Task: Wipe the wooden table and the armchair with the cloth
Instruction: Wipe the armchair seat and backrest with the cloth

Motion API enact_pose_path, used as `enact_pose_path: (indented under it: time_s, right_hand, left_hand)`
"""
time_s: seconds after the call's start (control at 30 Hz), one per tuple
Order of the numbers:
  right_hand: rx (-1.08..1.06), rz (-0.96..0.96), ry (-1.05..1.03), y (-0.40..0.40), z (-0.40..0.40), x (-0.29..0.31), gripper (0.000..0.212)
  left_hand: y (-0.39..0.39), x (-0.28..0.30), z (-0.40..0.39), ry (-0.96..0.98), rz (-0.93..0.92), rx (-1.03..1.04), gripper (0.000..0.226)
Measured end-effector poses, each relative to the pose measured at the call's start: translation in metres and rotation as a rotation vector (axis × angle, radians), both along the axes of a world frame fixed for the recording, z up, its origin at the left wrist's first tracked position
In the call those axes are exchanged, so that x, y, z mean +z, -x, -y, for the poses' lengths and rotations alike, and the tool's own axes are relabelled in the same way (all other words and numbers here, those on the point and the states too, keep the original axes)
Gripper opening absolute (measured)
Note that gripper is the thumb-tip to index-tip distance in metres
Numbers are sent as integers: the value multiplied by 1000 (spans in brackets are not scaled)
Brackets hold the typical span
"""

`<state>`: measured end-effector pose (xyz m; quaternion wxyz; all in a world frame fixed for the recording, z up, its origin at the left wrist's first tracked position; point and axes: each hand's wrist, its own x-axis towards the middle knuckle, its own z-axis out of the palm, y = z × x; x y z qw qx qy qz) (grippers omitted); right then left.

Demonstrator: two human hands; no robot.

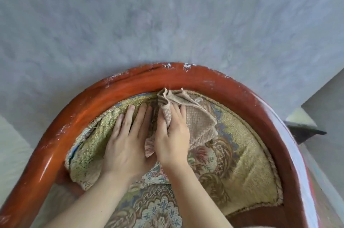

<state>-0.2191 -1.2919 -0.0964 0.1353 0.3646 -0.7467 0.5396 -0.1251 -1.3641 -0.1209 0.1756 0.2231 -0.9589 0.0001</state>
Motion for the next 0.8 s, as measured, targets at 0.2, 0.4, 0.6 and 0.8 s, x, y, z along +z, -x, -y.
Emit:
enact_pose_path:
  time_s: [0.2,0.4,0.6,0.8]
  right_hand:
    - [305,509,-191,-18,-56,33,23]
    - [47,1308,144,-34,-111,70,34]
    - [-120,1224,271,-15,-132,128,37]
    - [-355,1067,492,18,-163,179,28]
  left_hand:
    - [-10,40,-17,-106,238,96,95]
    - [-25,85,-26,-85,296,74,93]
    - [-16,105,-23,-107,198,54,91]
    - [19,110,-14,-76,113,78,91]
